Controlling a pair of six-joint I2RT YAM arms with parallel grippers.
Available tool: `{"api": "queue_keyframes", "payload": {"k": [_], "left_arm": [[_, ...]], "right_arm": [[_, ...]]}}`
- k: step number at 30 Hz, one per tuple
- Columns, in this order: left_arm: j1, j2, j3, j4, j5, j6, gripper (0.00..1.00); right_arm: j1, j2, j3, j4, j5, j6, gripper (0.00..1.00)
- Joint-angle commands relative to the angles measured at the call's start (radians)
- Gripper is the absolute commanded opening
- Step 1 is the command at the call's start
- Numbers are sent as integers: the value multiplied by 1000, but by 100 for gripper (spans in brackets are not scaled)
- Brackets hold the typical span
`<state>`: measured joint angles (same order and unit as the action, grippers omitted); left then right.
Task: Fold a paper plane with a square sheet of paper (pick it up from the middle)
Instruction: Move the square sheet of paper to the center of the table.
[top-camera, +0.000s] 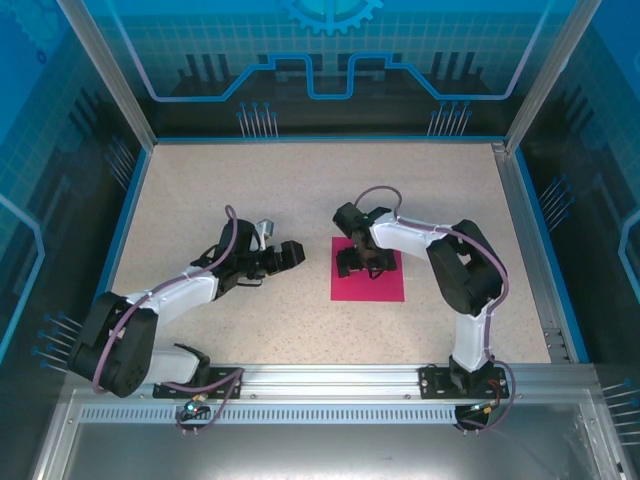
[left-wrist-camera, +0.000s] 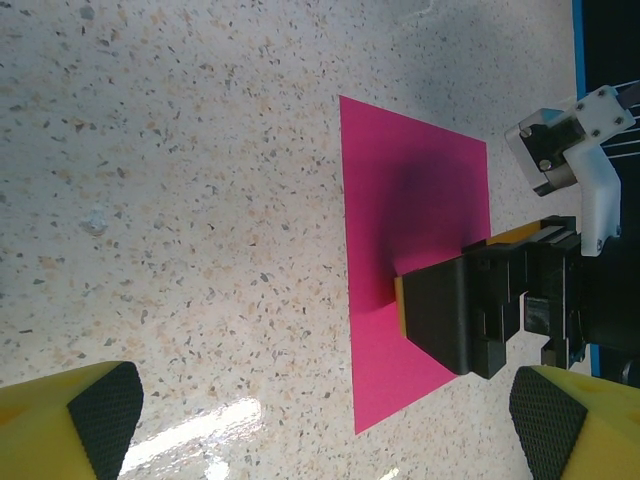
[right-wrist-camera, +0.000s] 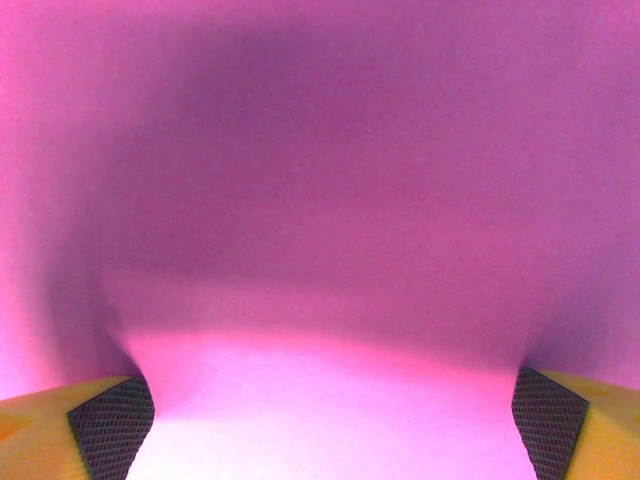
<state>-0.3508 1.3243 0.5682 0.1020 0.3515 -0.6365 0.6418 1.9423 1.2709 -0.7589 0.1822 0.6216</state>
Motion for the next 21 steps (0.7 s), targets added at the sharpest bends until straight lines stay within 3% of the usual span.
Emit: {"api": "queue_keyframes", "payload": {"k": [1, 16, 21], "left_arm": [[-8, 10, 30, -23, -23, 33, 98], [-7, 0, 33, -41, -38, 24, 99], [-8, 0, 36, -44, -34, 25, 99]], "right_arm": [[26, 113, -34, 9, -25, 7, 99], [42, 160, -13, -17, 2, 18, 96], [38, 76, 21, -45, 11, 13, 99]]}}
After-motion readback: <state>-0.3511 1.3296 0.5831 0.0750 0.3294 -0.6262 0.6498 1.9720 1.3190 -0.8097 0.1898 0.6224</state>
